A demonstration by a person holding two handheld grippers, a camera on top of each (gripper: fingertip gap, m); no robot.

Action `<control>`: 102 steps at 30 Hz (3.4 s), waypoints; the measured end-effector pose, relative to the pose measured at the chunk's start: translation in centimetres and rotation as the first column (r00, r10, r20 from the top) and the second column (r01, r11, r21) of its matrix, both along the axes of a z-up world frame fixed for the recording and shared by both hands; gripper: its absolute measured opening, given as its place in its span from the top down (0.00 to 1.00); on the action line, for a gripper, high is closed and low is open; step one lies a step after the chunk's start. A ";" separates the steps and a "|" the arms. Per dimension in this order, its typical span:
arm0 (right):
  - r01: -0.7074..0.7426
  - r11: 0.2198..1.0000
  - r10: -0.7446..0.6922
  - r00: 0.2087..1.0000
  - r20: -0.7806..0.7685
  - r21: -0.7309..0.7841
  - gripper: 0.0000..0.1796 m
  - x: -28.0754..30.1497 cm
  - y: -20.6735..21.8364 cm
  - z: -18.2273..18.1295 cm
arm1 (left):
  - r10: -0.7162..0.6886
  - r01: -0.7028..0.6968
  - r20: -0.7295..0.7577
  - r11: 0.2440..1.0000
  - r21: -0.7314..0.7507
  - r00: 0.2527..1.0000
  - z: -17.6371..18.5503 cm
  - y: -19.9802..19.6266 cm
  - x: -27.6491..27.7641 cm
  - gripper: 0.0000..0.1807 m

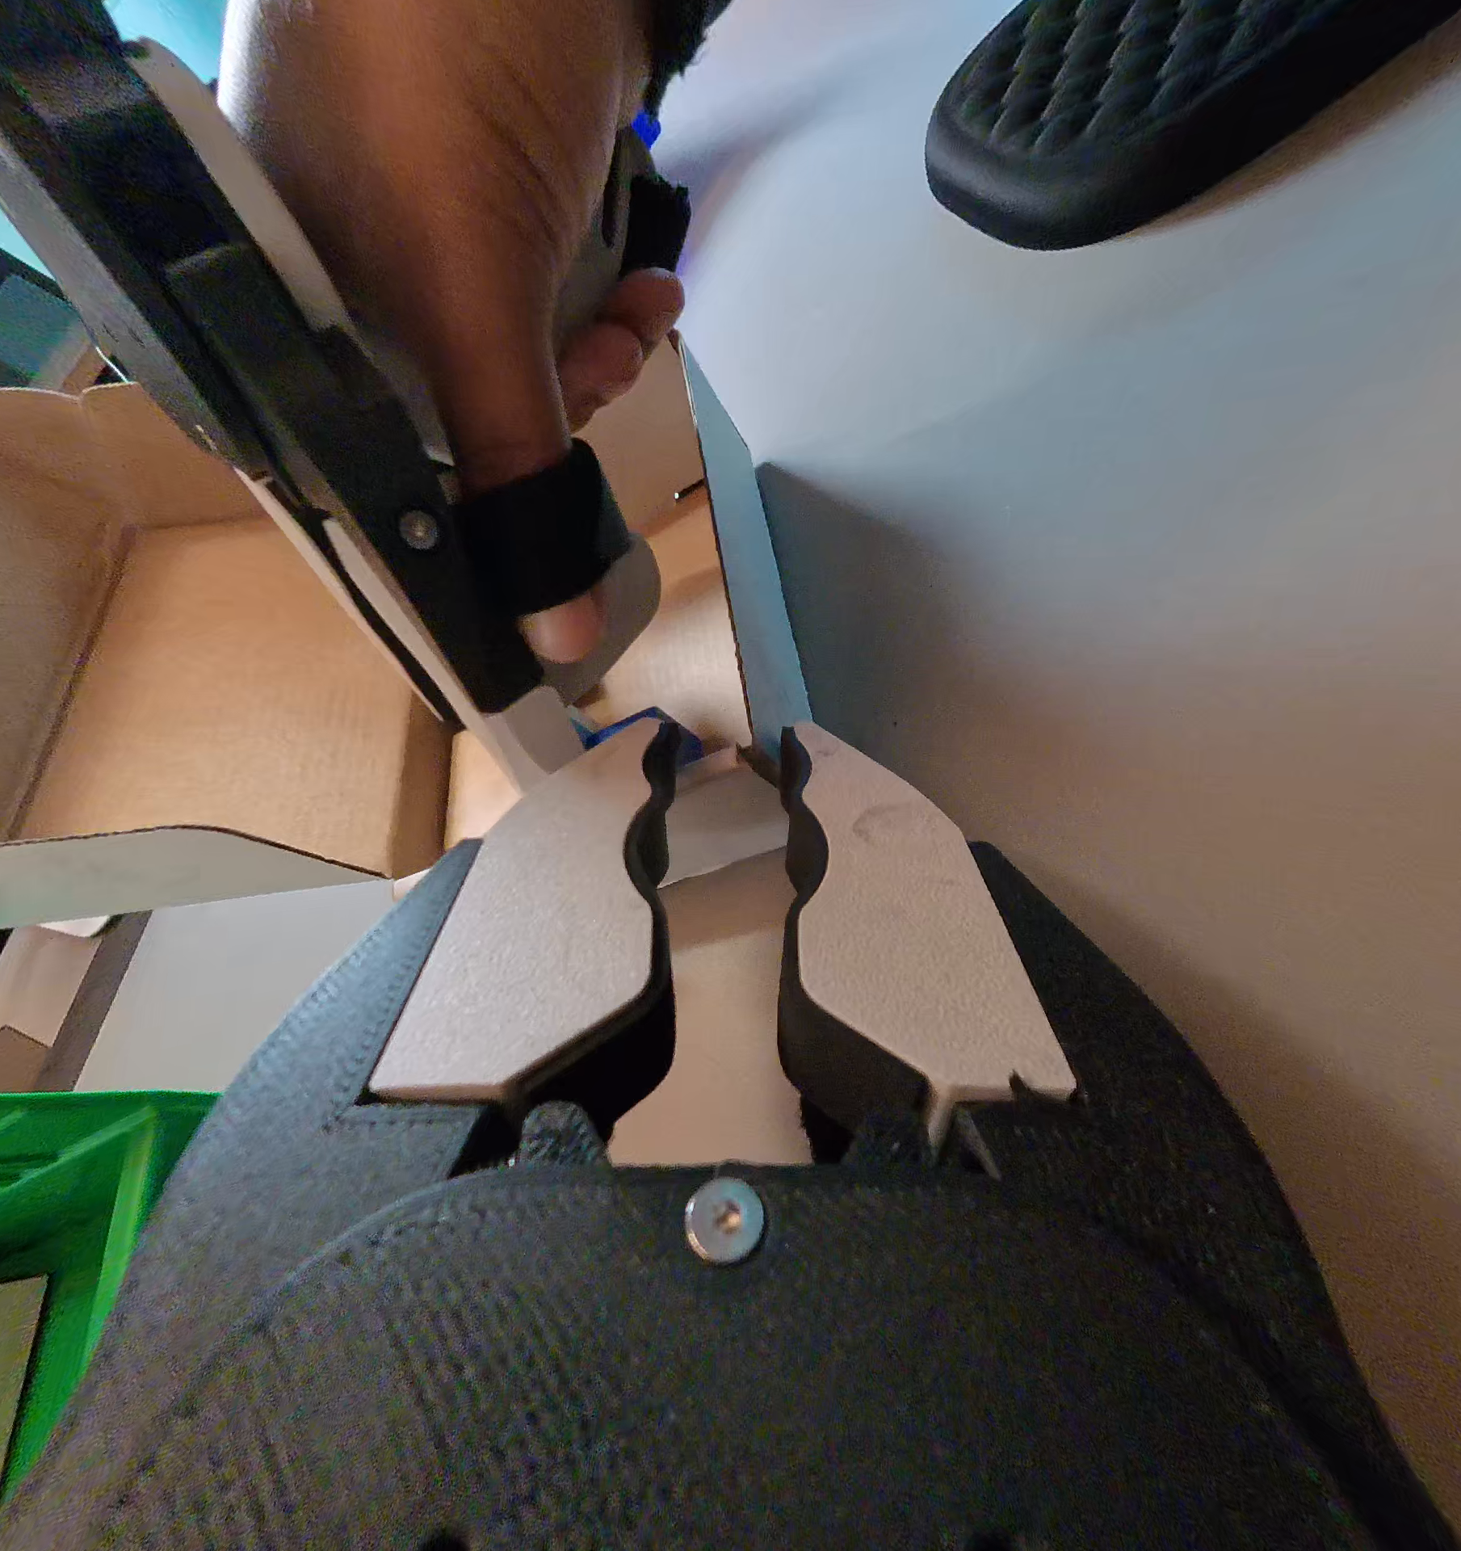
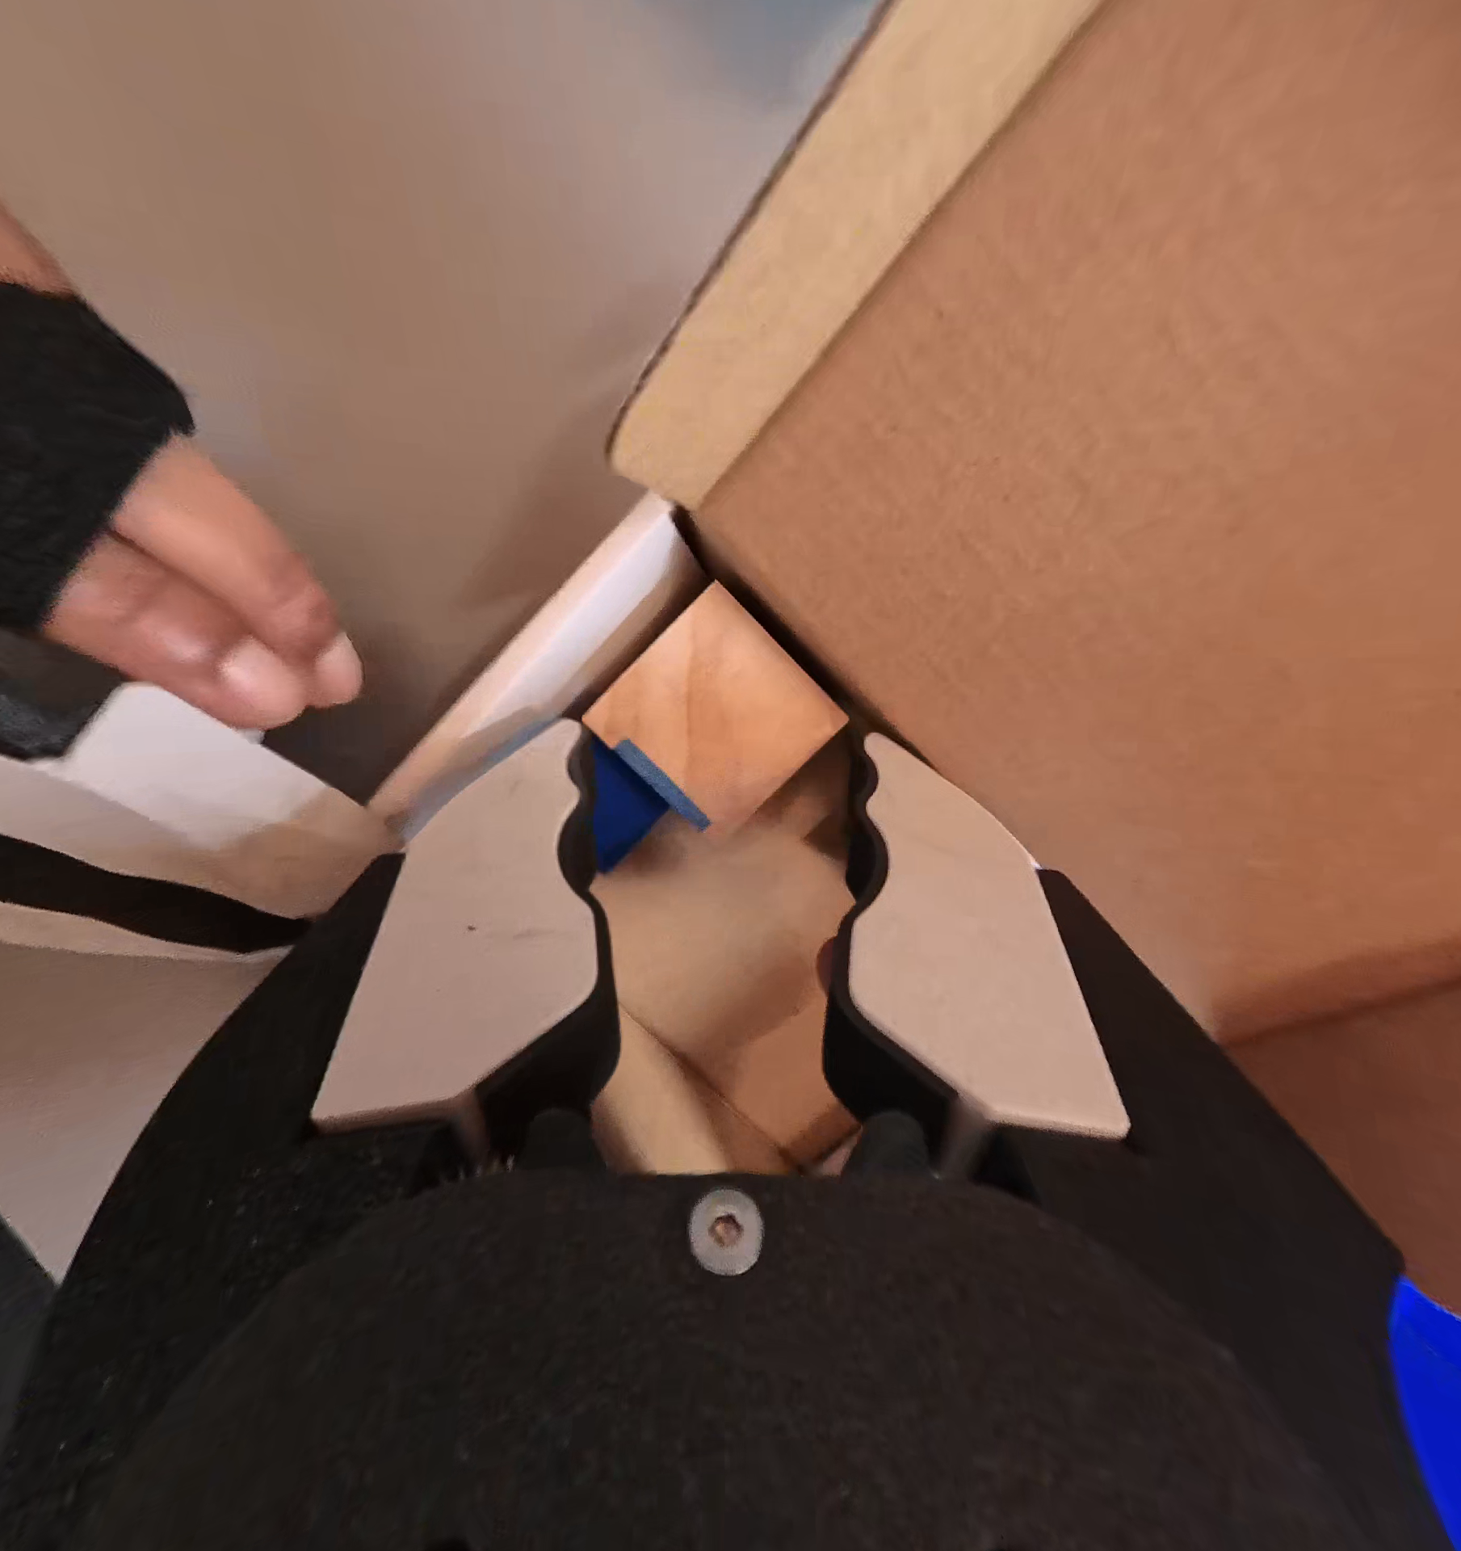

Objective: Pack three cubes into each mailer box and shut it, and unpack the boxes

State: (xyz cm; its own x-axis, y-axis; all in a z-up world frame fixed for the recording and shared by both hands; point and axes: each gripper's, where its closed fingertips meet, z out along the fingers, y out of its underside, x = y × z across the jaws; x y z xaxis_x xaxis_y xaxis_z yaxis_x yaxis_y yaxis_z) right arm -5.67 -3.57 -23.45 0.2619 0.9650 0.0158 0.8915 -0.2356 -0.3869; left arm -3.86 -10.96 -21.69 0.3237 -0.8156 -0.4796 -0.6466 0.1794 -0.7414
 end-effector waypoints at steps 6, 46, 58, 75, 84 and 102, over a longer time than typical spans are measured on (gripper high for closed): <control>-0.059 0.998 0.059 0.998 -0.035 -0.004 0.77 0.4 -0.4 0.1 | 0.005 -0.005 -0.005 1.000 0.008 1.000 0.0 0.0 -0.1 0.87; -0.073 0.968 0.096 0.992 -0.084 0.242 0.75 12.1 9.1 14.6 | 0.072 -0.066 0.078 0.995 -0.079 0.994 0.8 1.0 -1.3 0.87; 0.040 0.984 -0.050 0.997 0.050 0.176 0.75 19.8 20.6 8.3 | 0.174 -0.133 0.254 0.976 -0.173 0.951 3.7 1.3 -2.1 0.74; -0.147 0.983 0.118 0.967 0.228 0.115 0.75 20.4 25.9 0.5 | 0.210 -0.146 0.315 0.966 -0.213 0.926 3.4 2.0 -3.9 0.74; -0.126 0.970 0.083 0.975 0.207 0.208 0.69 20.2 26.4 0.6 | 0.202 -0.144 0.306 0.969 -0.203 0.930 3.3 1.9 -3.9 0.74; -0.547 0.825 0.556 0.831 -0.029 0.144 0.77 6.6 0.9 8.6 | 0.176 -0.125 0.287 0.974 -0.188 0.942 3.4 1.1 -3.1 0.75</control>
